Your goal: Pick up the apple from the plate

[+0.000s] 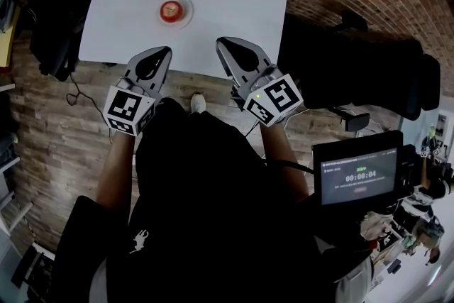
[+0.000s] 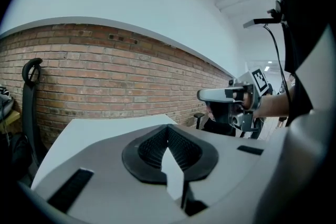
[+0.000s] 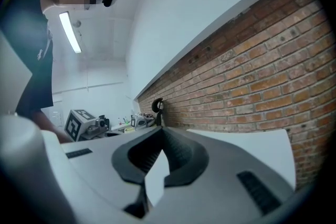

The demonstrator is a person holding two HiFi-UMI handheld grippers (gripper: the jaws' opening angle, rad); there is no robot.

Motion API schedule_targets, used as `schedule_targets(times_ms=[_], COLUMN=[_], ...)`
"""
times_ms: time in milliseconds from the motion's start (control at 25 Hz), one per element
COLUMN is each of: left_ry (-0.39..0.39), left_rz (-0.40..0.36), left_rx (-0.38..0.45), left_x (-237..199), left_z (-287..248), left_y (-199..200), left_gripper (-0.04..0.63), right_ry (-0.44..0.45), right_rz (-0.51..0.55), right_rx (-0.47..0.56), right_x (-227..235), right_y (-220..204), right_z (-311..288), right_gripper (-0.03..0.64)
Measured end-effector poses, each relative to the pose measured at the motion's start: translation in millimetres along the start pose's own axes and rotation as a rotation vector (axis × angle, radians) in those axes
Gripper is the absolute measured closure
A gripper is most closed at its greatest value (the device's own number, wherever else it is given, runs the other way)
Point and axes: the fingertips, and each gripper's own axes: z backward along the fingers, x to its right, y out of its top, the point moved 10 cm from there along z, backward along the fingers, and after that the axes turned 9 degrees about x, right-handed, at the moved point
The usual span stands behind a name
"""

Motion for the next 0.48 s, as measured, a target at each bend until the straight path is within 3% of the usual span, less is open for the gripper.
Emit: schedule_targets(times_ms=[480], left_ry=[0.022], left_rz=[0.020], left_rx=[-0.017], left_x=[-6.8], left_z=[-17.2], left_y=[3.4], left_gripper=[0.589], right_ry=[0.021], right_rz=[-0.021], right_rx=[-0.013], right_x=[21.6], right_y=[-1.3], right_z=[-12.6], right_gripper=[0.613])
